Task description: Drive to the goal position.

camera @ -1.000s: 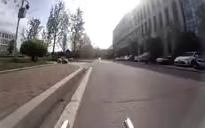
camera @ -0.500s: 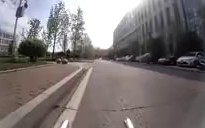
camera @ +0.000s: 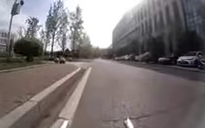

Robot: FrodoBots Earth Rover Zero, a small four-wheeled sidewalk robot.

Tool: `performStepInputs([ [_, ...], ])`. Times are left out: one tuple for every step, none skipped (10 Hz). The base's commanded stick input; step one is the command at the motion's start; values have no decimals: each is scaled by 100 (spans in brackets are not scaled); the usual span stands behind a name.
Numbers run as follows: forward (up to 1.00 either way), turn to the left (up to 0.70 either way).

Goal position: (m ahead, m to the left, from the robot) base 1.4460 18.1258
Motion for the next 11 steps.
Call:
performStepInputs([
  [45, 0],
  [45, 0],
  [45, 0],
  [45, -23],
  [45, -27],
  [45, -16],
  [45, -5],
  [45, 0],
  [45, 0],
  [45, 0],
  [45, 0],
])
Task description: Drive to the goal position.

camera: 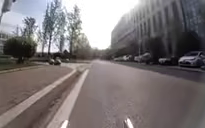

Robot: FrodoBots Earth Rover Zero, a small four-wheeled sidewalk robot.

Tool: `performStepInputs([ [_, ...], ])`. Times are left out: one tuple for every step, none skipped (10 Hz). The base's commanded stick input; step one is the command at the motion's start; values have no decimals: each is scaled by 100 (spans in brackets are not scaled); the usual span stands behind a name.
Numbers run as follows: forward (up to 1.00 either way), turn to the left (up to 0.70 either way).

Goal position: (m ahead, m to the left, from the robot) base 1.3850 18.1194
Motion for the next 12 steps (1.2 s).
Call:
performStepInputs([
  [45, 0],
  [45, 0],
  [45, 0],
  [45, 0],
  [45, 0],
  [45, 0],
  [45, 0],
  [45, 0],
  [45, 0],
  [45, 0],
  [45, 0],
  [45, 0],
])
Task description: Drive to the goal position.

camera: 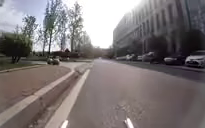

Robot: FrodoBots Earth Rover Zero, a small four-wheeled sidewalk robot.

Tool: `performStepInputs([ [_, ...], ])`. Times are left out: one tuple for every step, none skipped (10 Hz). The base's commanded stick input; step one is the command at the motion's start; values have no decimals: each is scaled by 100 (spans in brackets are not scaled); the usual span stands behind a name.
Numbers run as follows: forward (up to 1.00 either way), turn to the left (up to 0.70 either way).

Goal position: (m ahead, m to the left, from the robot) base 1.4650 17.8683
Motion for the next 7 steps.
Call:
performStepInputs([
  [45, 0],
  [45, 0],
  [45, 0],
  [45, 0],
  [45, 0],
  [45, 0],
  [62, 0],
])
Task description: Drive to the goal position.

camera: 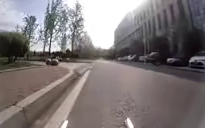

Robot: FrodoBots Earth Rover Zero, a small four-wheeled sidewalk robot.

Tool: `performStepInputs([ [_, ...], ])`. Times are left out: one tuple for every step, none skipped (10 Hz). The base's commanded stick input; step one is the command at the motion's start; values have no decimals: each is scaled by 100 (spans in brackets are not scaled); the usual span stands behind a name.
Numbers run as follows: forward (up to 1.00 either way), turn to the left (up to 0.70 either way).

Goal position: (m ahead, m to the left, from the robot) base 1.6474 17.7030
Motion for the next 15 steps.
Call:
performStepInputs([
  [70, 0],
  [70, 0],
  [70, 0],
  [70, 0],
  [70, 0],
  [70, 0],
  [70, 0],
  [70, 0],
  [70, 0],
  [70, 0],
  [70, 0],
  [70, 0],
  [70, 0],
  [70, 0],
  [70, 0],
])
